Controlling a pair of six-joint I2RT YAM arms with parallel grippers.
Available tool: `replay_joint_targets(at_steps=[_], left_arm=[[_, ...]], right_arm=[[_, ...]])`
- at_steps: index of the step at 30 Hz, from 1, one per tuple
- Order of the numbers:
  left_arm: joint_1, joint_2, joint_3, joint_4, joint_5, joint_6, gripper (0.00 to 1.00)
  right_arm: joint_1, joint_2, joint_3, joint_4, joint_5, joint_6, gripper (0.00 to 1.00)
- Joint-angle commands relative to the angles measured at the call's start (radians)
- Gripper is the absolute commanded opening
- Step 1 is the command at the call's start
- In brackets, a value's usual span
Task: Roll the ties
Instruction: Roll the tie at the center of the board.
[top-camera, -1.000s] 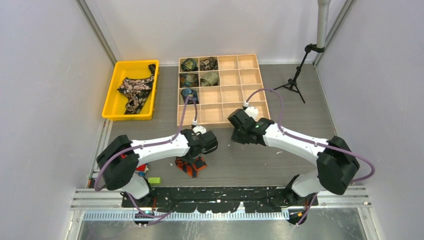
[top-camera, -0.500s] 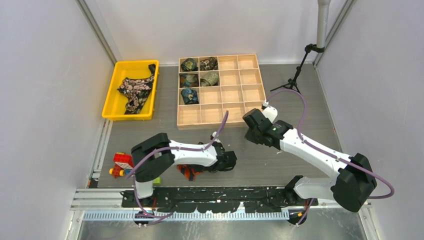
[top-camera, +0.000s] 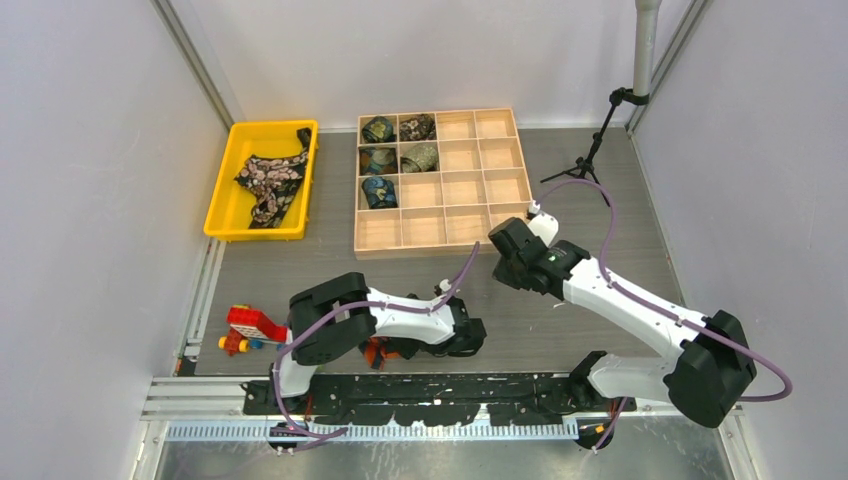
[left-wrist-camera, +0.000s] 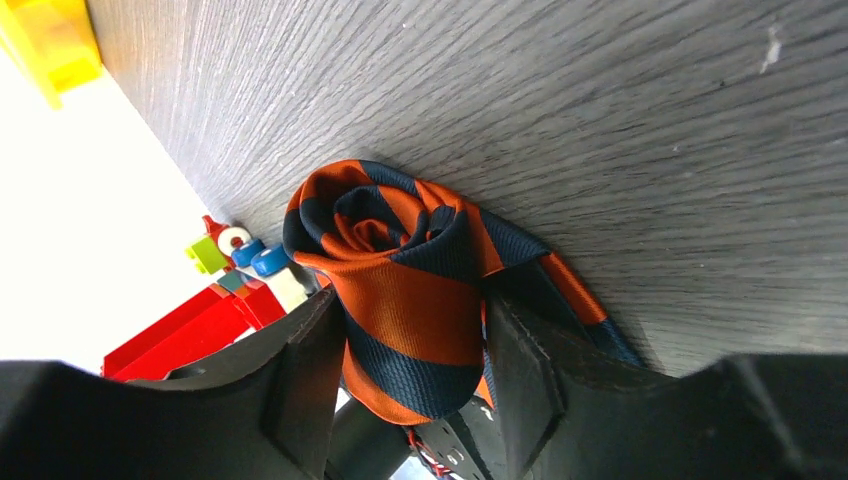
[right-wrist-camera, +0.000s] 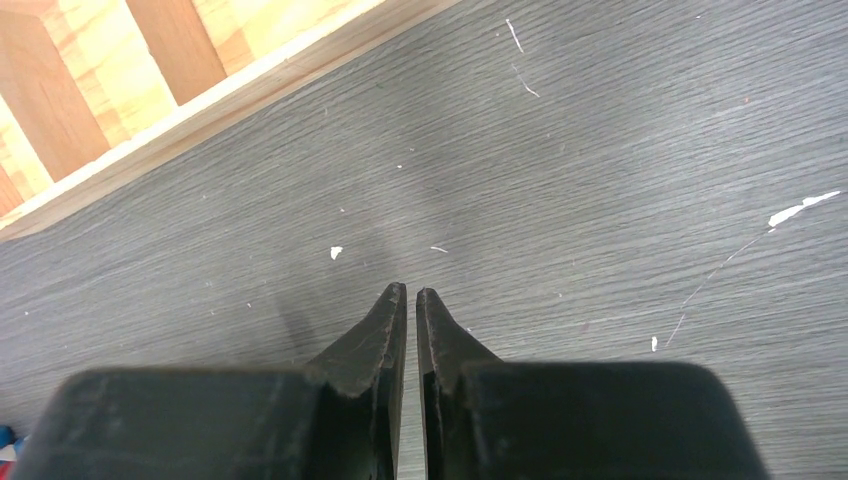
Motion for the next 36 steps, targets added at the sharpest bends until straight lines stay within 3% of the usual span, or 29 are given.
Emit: replay_joint_targets(at_steps=[1, 14, 22, 29, 36], left_arm=[[-0.009, -0.025, 0.016, 0.089, 0.14, -0.012, 0.57], [-0.009, -0.168, -0.005, 0.097, 0.181, -0.01, 0.62], [-0.009, -0.29, -0.026, 0.075, 0.166, -0.05, 0.62], [-0.011, -0.521, -0.086, -0.042, 0.15, -0.178, 0.54], [-0.014, -0.747, -0.25, -0.062, 0.198, -0.383, 0.35]], right_arm=[[-0.005, -0.04, 0.036, -0.018, 0.019, -0.006, 0.15], [-0.012, -0.008, 0.097, -0.008, -0.038, -0.098, 0.15], [-0.011, 0.066, 0.145, 0.108, -0.231, -0.193, 0.19], [0.003, 0.217, 0.213, 0.219, -0.462, -0.284, 0.3], [0.102, 0.4, 0.36, 0.212, -0.492, -0.347, 0.35]])
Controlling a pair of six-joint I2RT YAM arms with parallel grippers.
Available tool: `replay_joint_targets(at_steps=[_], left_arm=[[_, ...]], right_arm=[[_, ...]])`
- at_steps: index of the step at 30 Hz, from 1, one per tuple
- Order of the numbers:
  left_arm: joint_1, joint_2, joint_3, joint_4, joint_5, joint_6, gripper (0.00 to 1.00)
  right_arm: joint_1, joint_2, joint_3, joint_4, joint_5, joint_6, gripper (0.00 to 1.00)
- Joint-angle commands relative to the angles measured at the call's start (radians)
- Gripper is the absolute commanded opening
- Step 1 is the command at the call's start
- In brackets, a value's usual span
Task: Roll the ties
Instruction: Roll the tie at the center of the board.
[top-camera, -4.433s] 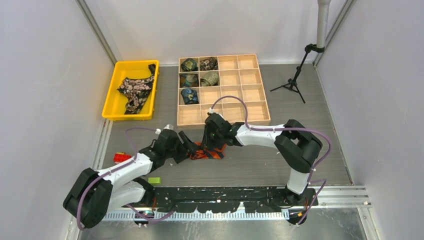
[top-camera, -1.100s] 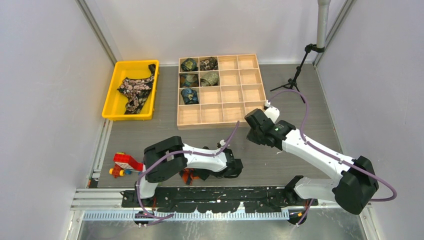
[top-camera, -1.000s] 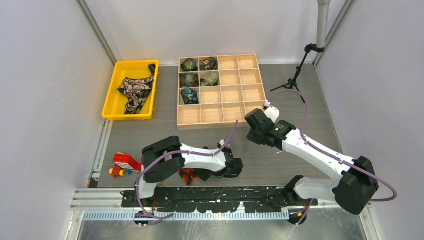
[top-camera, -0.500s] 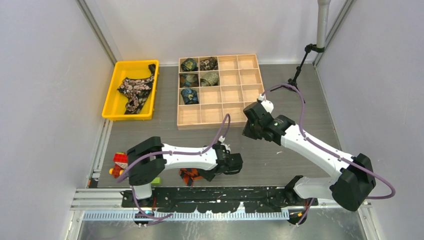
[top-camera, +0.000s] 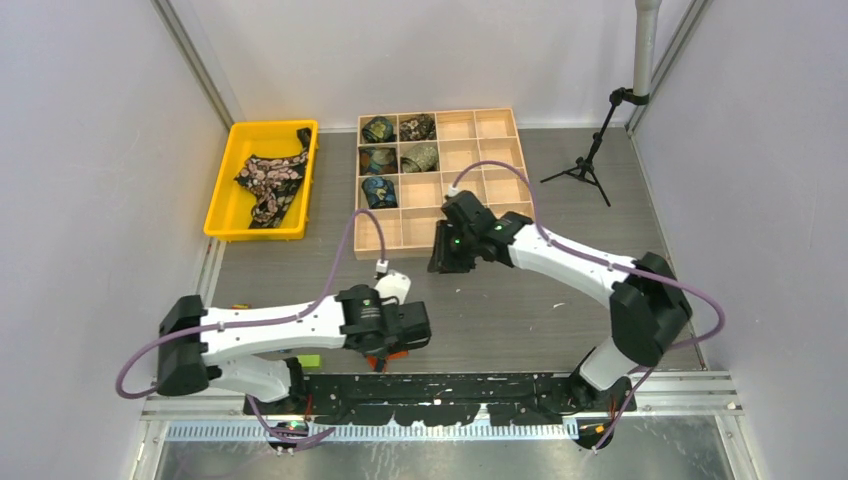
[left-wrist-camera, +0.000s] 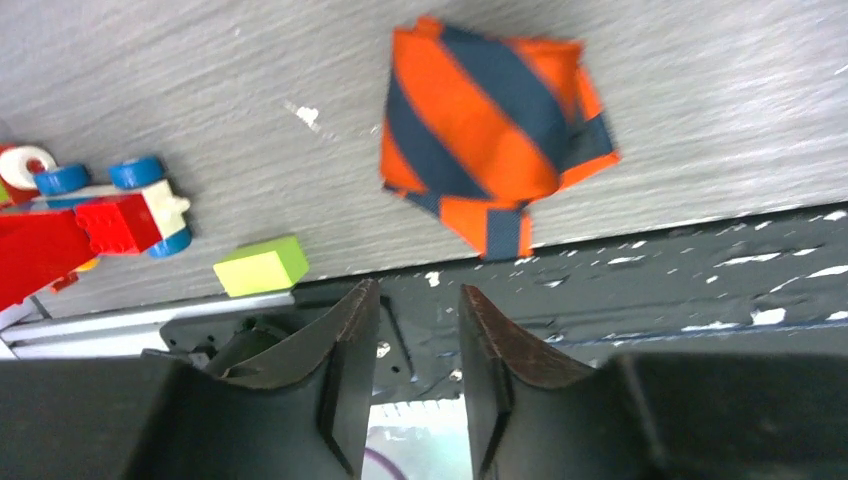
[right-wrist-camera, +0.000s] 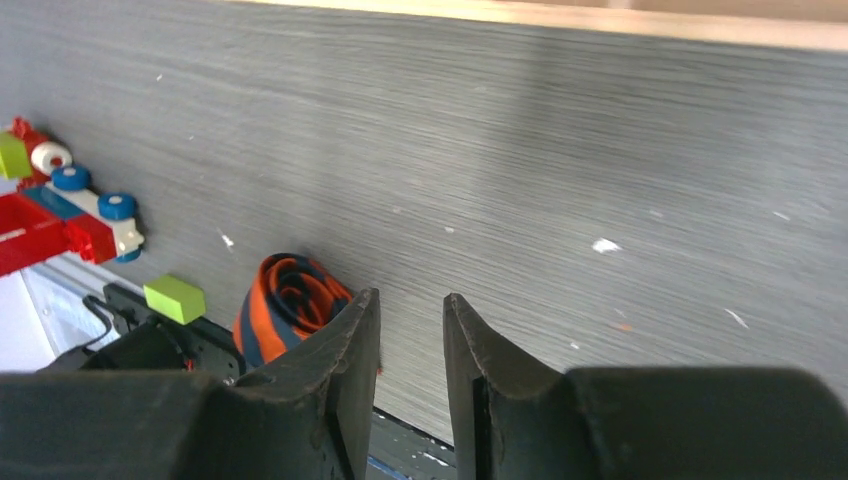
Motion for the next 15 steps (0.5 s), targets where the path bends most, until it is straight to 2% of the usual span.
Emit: replay_joint_targets(at_steps=[1, 8, 11, 15], left_arm=[[-0.006, -0.144, -0.129, -0.027, 0.031, -0.194, 0.32], [-0.005, -0.428, -0.387, 0.124, 0.077, -0.441, 0.13], [-0.004, -0.53, -0.472, 0.181, 0.083, -0.518, 0.08], [-0.001, -0.58, -0.535, 0.231, 0.091, -0.564, 0.07]], right_arm=[[0.071, 0.1, 0.134, 0.031, -0.049, -0.072, 0.35], [0.153, 0.29, 0.306, -0.025, -0.024, -0.103, 0.26], [0.185, 0.35, 0.351, -0.041, -0.018, -0.114, 0.23], [0.225, 0.415, 0.389, -0.059, -0.007, -0.124, 0.2]])
